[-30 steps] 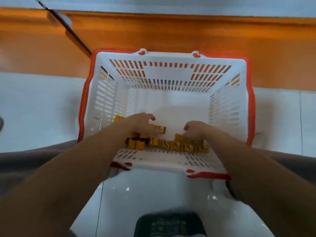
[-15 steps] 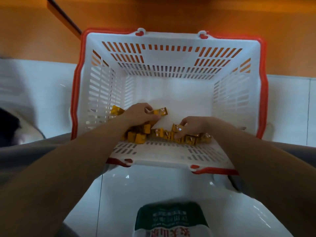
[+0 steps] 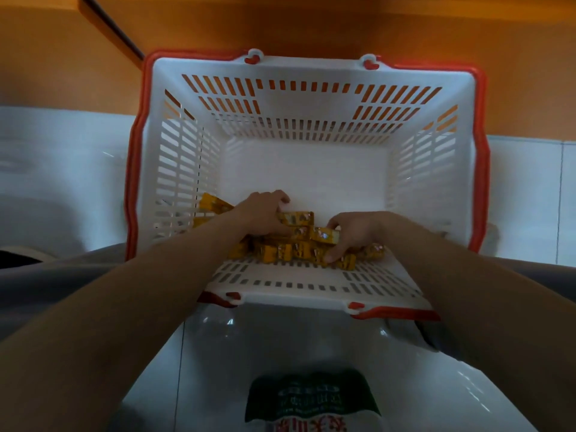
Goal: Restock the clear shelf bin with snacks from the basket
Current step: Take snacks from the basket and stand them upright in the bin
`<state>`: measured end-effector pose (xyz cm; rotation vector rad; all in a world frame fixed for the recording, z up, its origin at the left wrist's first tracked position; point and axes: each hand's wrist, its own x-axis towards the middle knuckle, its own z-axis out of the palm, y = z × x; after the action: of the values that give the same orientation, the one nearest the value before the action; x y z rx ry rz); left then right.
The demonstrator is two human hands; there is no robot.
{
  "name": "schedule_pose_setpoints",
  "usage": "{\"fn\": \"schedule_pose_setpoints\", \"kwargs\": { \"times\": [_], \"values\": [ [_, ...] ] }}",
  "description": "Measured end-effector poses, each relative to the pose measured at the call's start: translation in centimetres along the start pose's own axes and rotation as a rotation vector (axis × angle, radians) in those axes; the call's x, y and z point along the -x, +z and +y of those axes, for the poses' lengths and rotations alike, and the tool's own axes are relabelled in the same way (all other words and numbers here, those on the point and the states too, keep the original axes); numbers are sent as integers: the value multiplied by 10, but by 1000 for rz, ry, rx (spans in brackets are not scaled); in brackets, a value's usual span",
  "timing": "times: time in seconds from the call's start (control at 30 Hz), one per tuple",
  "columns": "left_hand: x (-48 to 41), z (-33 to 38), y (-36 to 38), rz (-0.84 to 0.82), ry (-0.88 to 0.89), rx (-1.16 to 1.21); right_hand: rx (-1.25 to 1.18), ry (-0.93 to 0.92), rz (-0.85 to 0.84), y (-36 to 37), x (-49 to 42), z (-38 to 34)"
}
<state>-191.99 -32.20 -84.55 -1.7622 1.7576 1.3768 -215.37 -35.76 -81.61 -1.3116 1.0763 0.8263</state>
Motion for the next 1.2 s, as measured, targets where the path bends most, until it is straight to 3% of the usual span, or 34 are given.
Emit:
{"fn": "schedule_pose_setpoints", "kwargs": {
  "times": [0.2,0.43,0.63,0.77,0.83,1.0,1.2],
  "values": [
    [-3,3,2,-63,-1,-63,-197,4,66,-5,3,6],
    [-5,2,-2,-17,-49,79,-540,-55,326,-15,1,4],
    [13,21,-38,281,-137,632,-1021,-198,487,-22,12,-12],
    [34,52,-54,274,-160,1076,-1305,-359,463,-24,32,-37],
    [46,65,-61,230,-133,1223,-1345,-426,451,-24,44,-49],
    [78,83,-84,151,-58,1320,-1393,-573,428,-19,78,-66],
    [118,107,-99,313,24,1287,-1354,-756,435,-15,121,-84]
  ]
}}
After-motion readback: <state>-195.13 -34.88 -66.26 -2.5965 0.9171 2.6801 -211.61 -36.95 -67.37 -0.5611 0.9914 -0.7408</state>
